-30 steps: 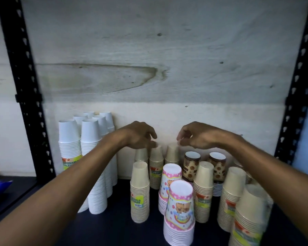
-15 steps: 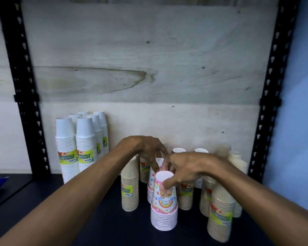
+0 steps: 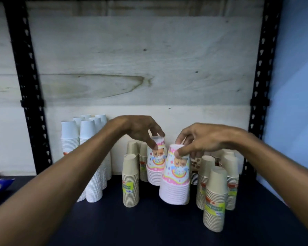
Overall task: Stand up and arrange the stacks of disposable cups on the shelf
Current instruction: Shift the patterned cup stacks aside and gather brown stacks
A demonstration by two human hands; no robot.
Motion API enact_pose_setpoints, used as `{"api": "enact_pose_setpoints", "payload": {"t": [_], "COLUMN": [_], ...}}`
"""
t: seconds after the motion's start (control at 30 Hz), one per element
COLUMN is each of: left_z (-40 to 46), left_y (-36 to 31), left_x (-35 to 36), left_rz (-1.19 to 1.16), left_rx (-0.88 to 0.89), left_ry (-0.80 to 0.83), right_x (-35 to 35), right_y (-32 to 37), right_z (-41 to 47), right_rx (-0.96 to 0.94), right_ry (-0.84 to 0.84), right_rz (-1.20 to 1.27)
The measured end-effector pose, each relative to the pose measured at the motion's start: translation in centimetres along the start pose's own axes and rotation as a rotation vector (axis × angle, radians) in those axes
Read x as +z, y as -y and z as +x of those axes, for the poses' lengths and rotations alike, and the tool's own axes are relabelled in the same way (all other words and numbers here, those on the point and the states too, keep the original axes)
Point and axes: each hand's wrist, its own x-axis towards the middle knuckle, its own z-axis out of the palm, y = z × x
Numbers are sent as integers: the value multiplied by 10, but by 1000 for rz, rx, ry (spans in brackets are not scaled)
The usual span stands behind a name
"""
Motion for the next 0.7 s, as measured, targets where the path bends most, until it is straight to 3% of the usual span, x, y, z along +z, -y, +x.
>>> {"api": "enact_pose_setpoints", "payload": {"t": [0.43, 0.57, 0.7], "left_z": [-13, 2, 22], "left_y": [-69, -105, -141], "left_x": [-51, -50, -35], "left_rz": [-204, -237, -274], "left_rx": [180, 276, 332], "left_ry": [-290, -324, -279], "right_x": [-86, -102, -106], "right_y": [-22, -42, -69], "right_z": [-81, -108, -129], "right_rx": [47, 158, 296], "right_ry": [-623, -705, -669], "right_rz": [104, 51, -31]}}
